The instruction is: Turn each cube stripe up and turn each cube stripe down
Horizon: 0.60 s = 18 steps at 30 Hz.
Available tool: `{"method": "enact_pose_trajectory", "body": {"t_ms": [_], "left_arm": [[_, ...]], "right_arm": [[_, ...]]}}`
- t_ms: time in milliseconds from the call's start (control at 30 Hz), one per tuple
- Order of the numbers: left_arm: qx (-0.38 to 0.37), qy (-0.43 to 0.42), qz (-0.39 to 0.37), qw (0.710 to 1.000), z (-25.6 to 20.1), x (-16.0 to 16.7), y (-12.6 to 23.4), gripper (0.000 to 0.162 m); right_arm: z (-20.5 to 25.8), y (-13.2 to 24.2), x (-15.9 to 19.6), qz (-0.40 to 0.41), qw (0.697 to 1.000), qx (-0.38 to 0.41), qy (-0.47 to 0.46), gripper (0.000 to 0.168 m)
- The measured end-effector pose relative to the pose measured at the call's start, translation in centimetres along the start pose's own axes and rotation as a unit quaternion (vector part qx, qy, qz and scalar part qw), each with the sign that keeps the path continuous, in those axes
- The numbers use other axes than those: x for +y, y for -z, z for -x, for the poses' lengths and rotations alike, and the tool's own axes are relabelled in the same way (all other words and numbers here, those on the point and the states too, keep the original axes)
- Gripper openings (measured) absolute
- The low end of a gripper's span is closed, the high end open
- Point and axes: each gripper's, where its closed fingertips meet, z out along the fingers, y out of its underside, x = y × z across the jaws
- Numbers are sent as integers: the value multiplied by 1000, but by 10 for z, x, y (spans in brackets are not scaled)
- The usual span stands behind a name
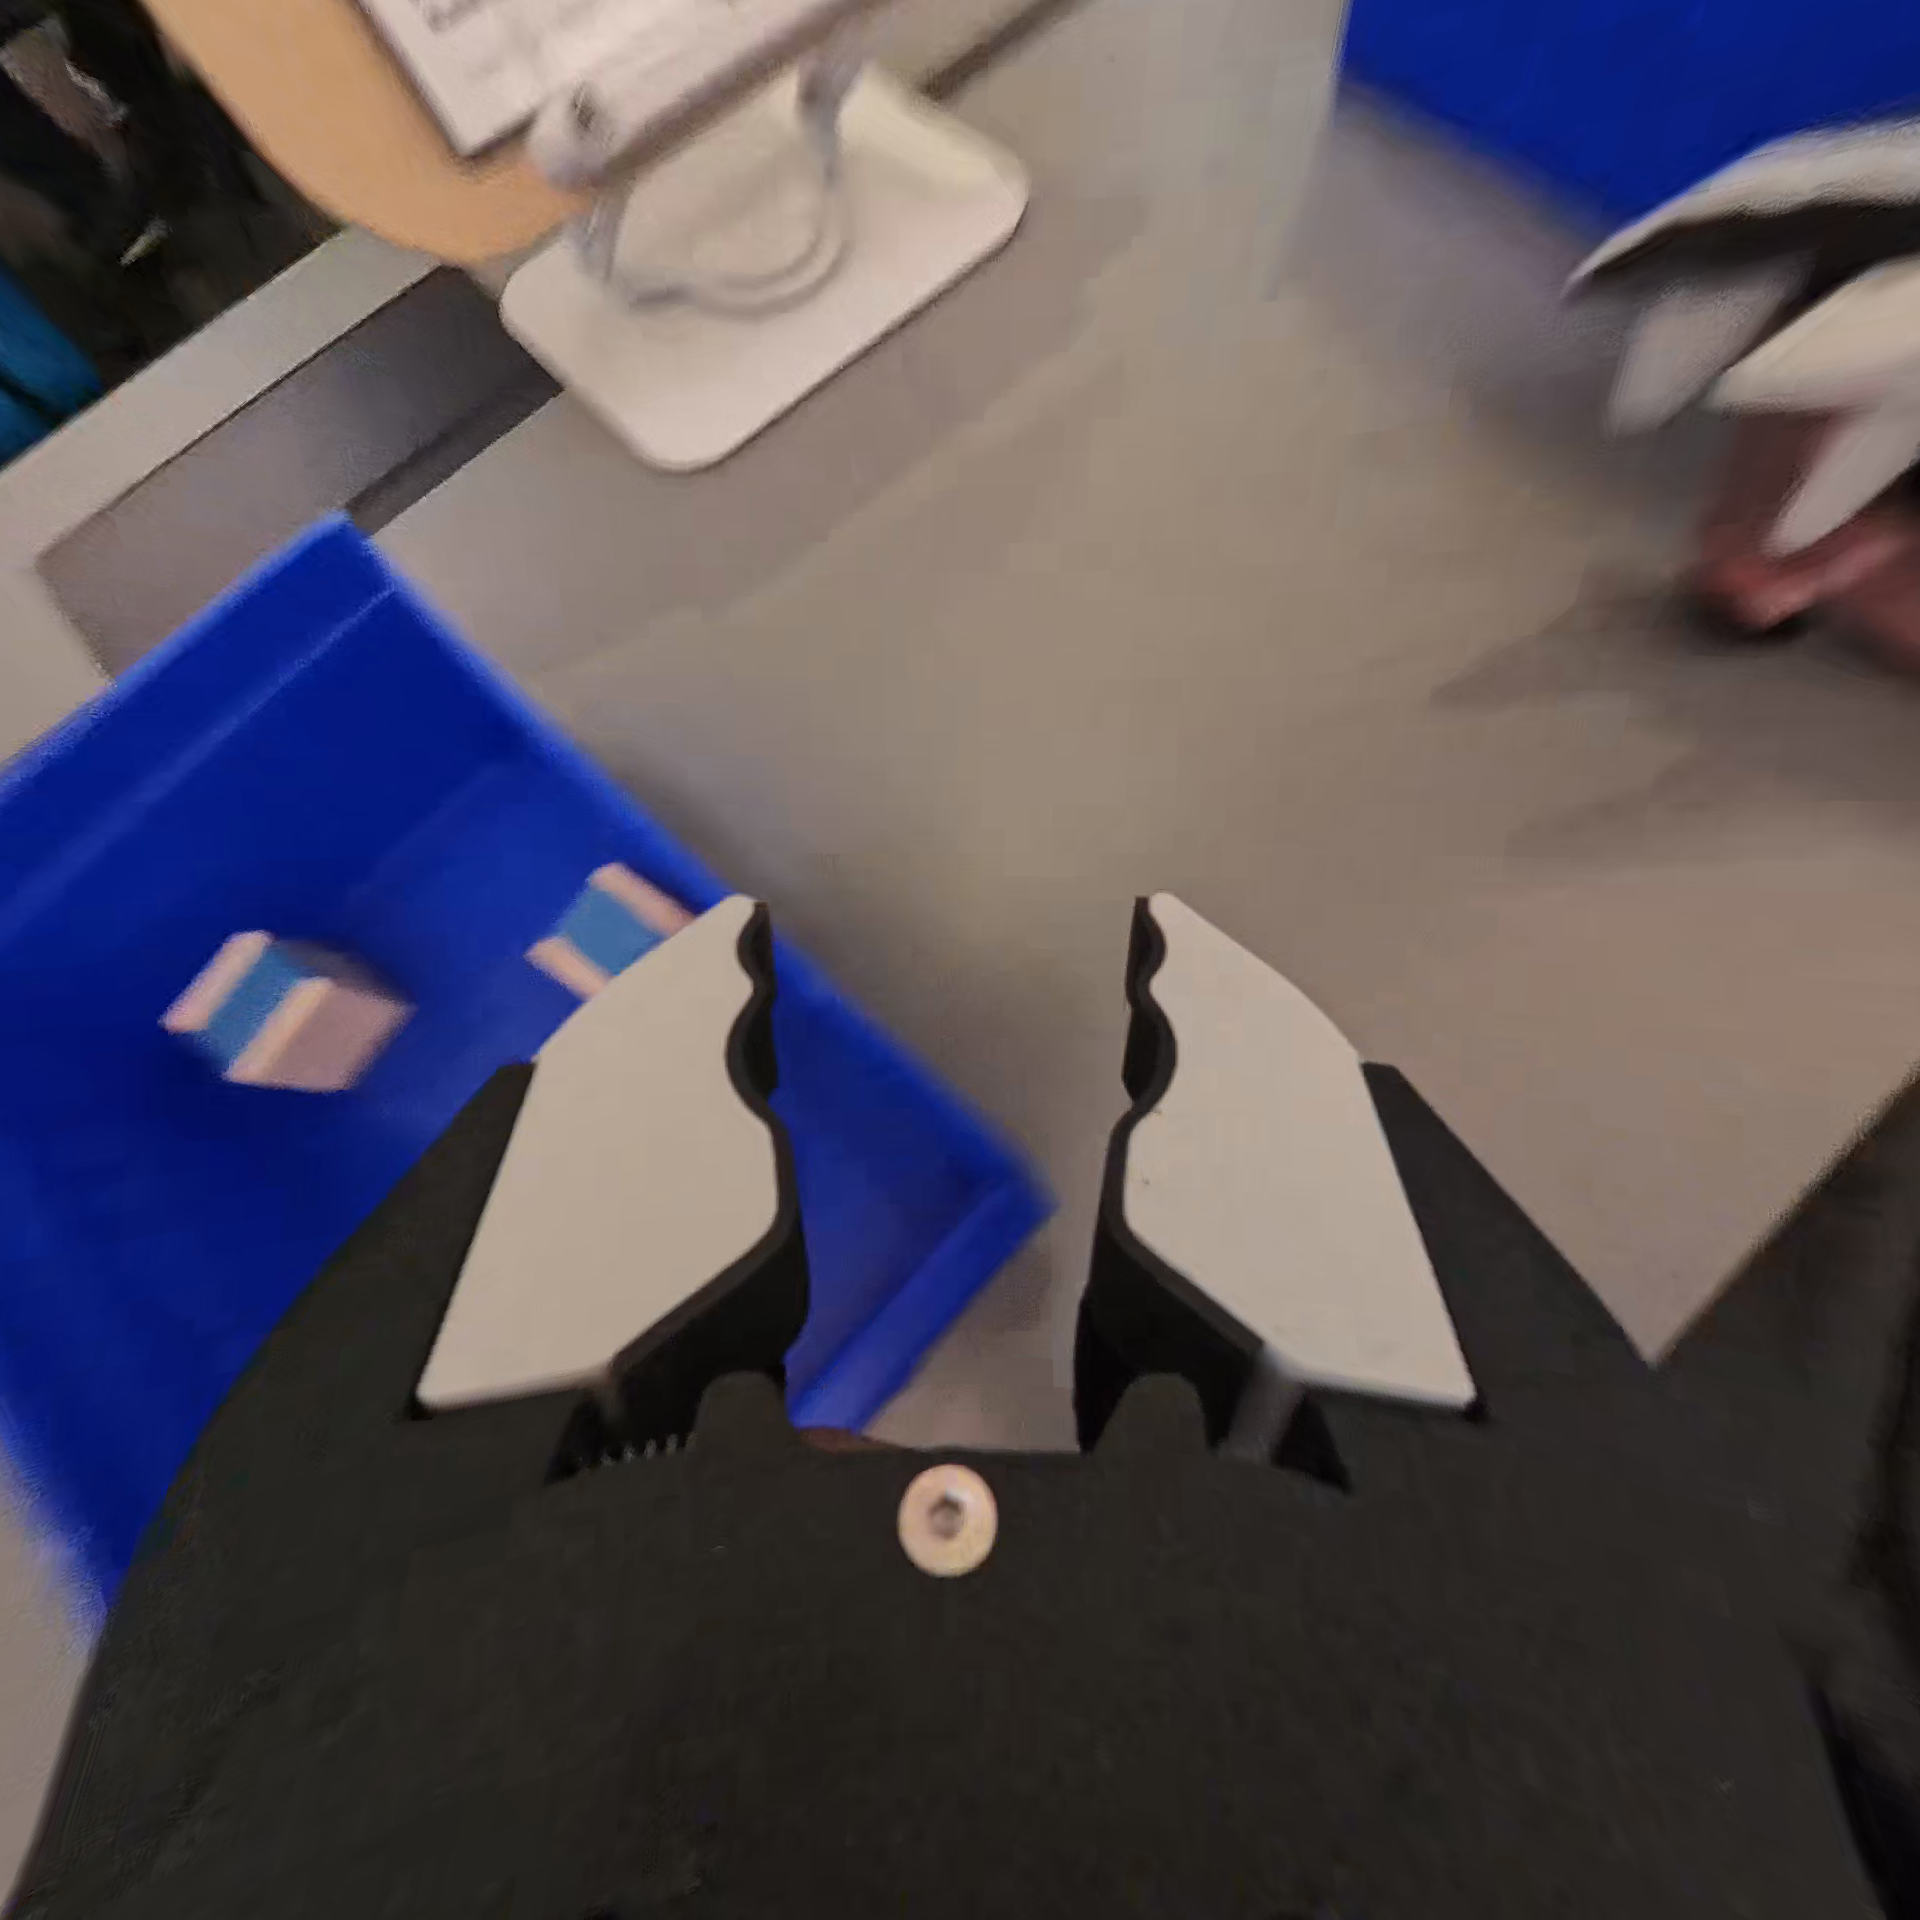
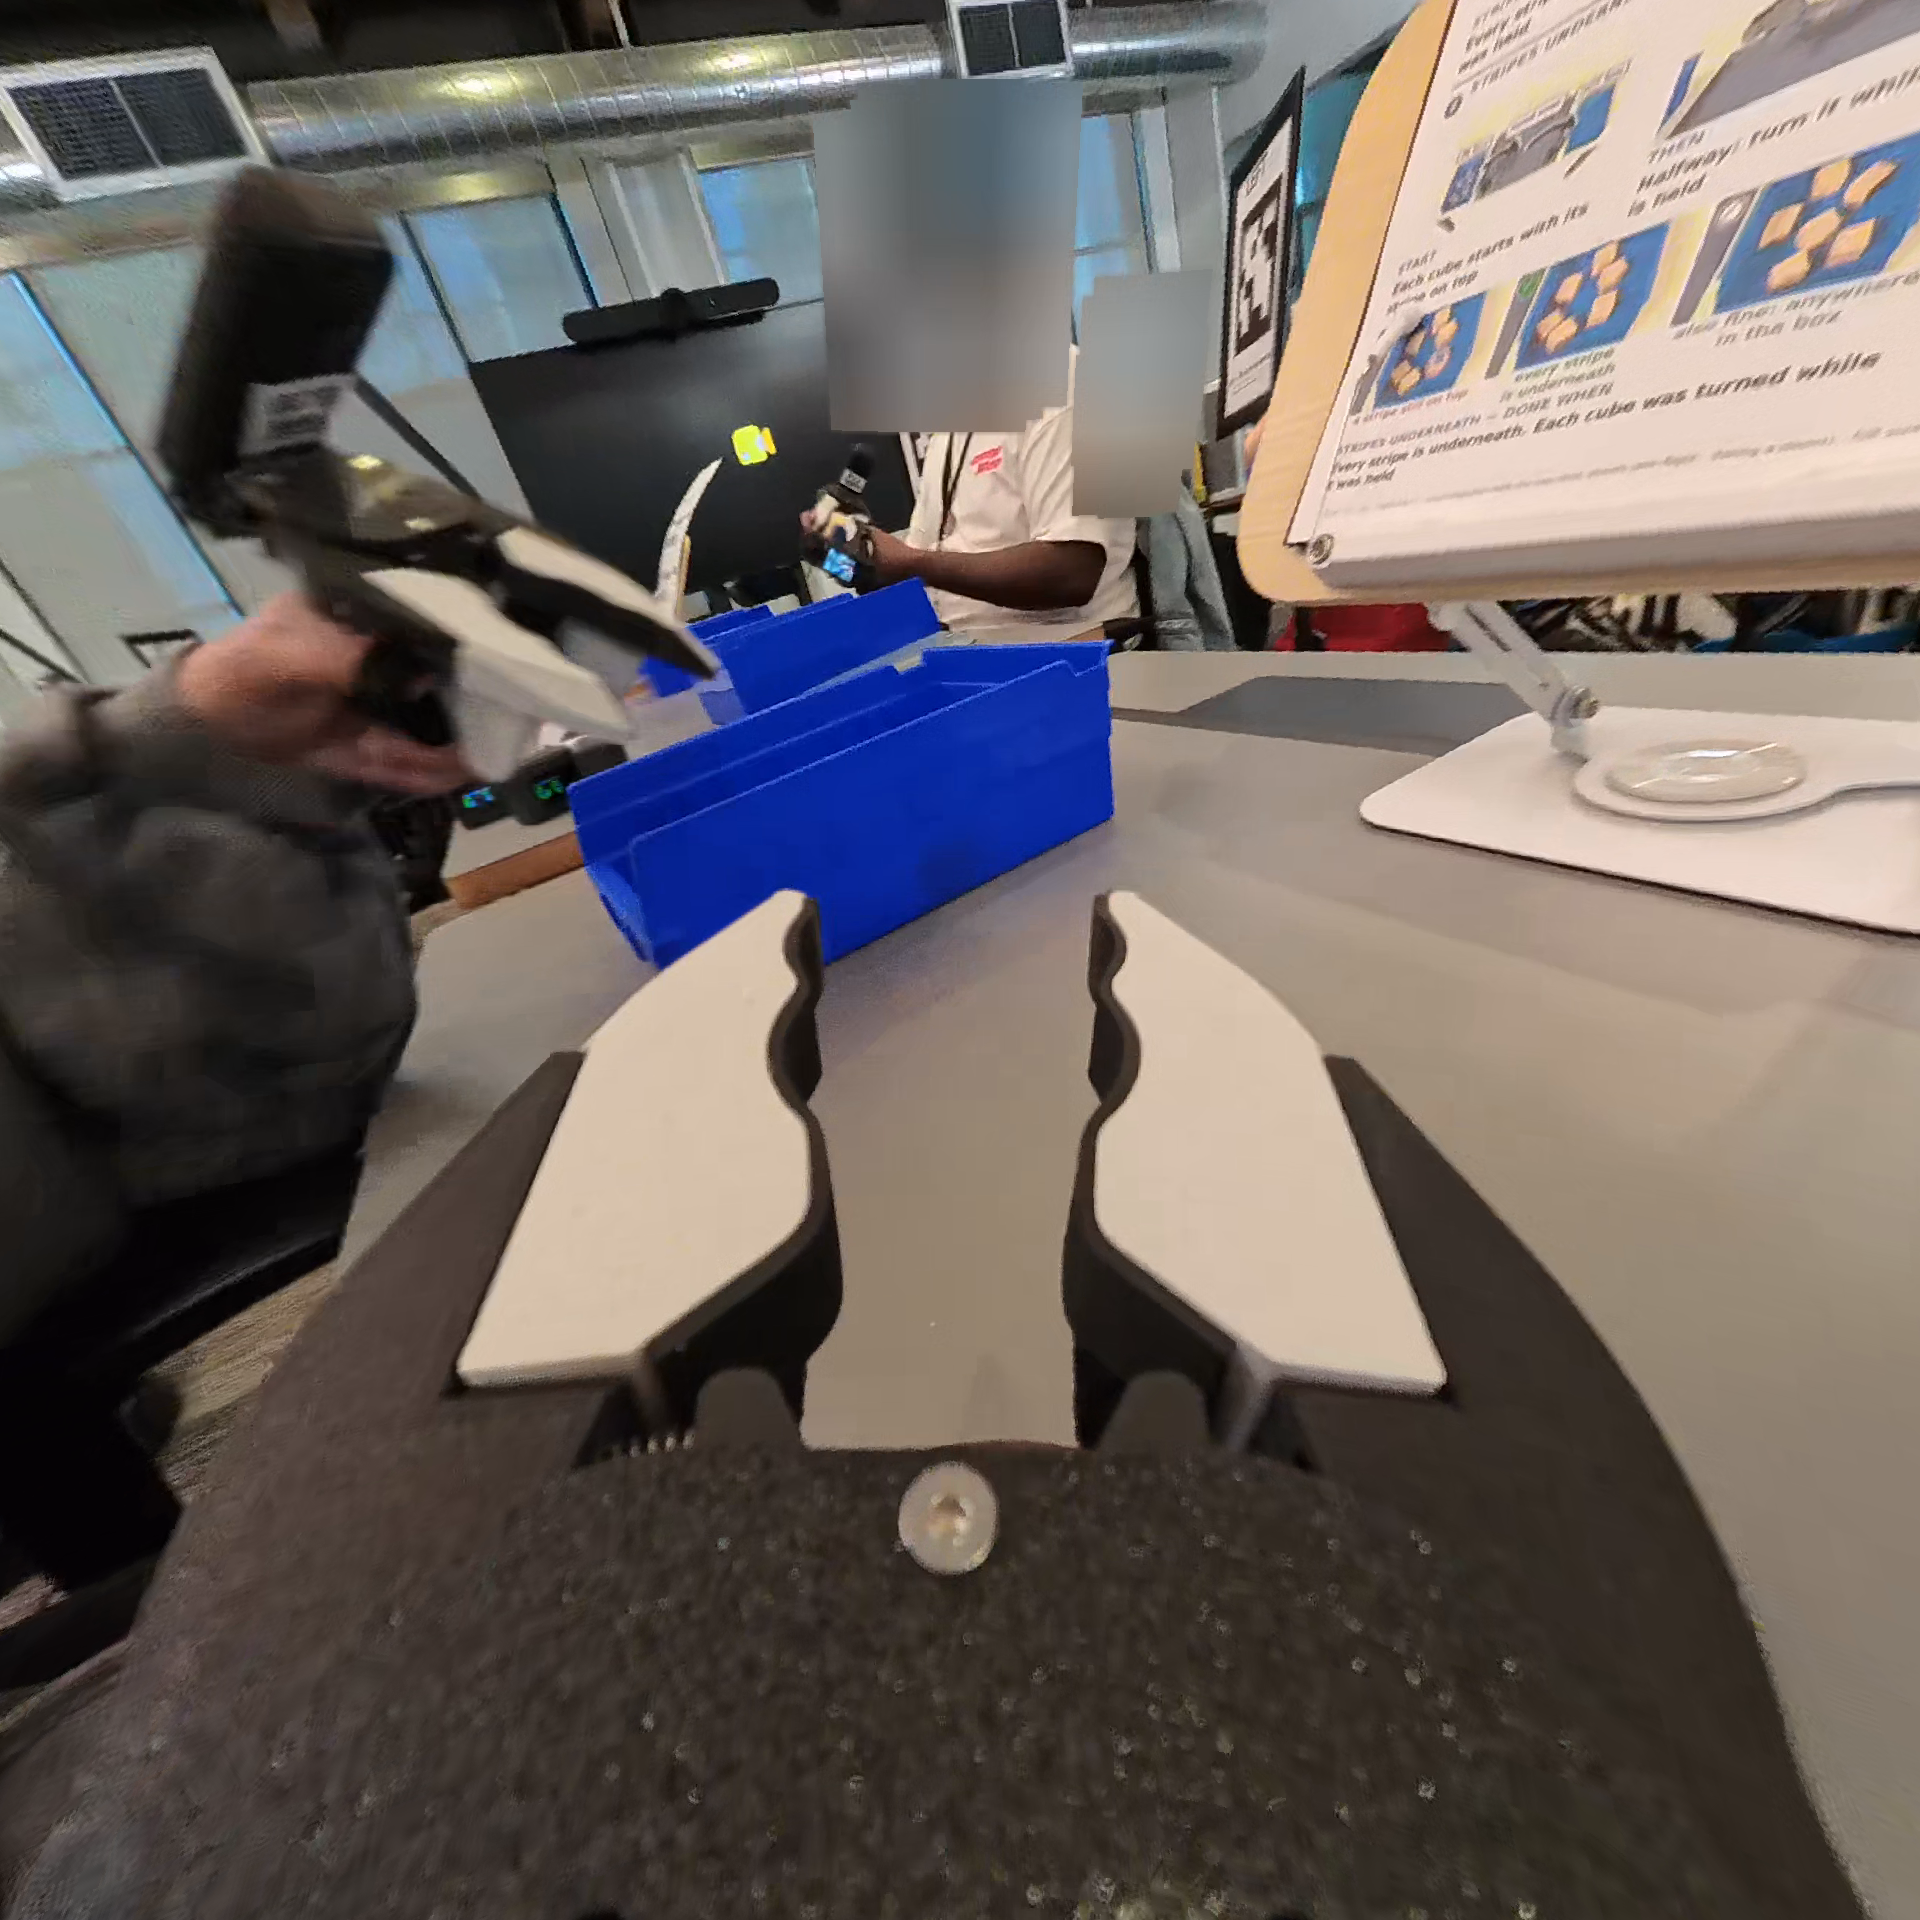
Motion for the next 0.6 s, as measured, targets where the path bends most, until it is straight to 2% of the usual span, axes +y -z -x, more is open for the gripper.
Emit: {"method": "enact_pose_trajectory", "body": {"t_ms": [67,167,267,500,533,567,600], "left_arm": [[0,-61,77,995,38,18,-10,64],[43,-105,163,980,75,45,-34,66],[80,-153,207,963,92,63,-61,63],[77,-242,296,921,118,90,-114,69],[82,-251,301,916,119,92,-117,61],[98,-256,301,914,117,94,-118,45],[107,-256,299,913,117,93,-118,45]], "right_arm": [[3,0,3,7,1000,-8,-6,49],[6,1,3,7,1000,-14,-2,47],[6,0,4,9,1000,-17,-7,47],[1,-2,8,18,999,-18,-24,46],[0,-3,9,20,999,-19,-27,46],[0,-3,10,22,999,-19,-29,46],[-1,-3,10,23,999,-19,-31,45]]}}
